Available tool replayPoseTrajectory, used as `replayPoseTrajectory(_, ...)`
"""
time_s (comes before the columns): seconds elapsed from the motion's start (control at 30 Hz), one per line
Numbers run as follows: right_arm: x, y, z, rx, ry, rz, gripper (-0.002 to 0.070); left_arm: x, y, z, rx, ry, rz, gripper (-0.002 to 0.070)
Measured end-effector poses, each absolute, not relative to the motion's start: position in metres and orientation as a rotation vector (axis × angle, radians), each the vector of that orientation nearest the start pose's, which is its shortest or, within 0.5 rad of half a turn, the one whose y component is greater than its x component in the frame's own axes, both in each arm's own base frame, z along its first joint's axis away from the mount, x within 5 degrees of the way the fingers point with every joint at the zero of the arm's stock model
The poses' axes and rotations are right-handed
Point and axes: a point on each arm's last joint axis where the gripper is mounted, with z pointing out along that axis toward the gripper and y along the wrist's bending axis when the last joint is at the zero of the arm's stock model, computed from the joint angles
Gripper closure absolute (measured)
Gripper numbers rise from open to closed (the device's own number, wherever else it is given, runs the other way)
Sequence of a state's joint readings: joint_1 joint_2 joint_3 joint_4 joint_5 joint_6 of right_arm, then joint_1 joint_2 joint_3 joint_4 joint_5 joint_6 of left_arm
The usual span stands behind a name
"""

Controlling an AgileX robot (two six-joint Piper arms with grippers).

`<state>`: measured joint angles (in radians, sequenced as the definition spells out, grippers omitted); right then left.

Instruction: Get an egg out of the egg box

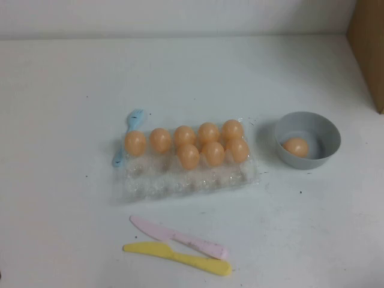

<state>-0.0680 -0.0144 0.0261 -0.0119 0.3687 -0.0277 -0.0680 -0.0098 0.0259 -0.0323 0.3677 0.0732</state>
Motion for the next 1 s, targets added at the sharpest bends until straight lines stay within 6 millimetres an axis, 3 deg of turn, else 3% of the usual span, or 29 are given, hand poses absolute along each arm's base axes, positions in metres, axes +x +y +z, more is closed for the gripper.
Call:
replayPoseTrajectory(0.57, 0.053, -0.002, 0.172, 0.068, 1.862, -0.018, 0.0694, 0.053, -0.005, 0.172, 0.112, 1.864, -0.028, 0.0679)
replayPoseTrajectory(0.7, 0.053, 0.004, 0.175, 0.190, 1.823, 0.170, 0.0694, 0.053, -0.005, 0.172, 0.112, 1.864, -0.028, 0.0679)
replayPoseTrajectory(1.0, 0.056, 0.013, 0.196, 0.728, 1.506, 0.867, 0.0694, 0.053, -0.005, 0.172, 0.112, 1.864, -0.028, 0.0679)
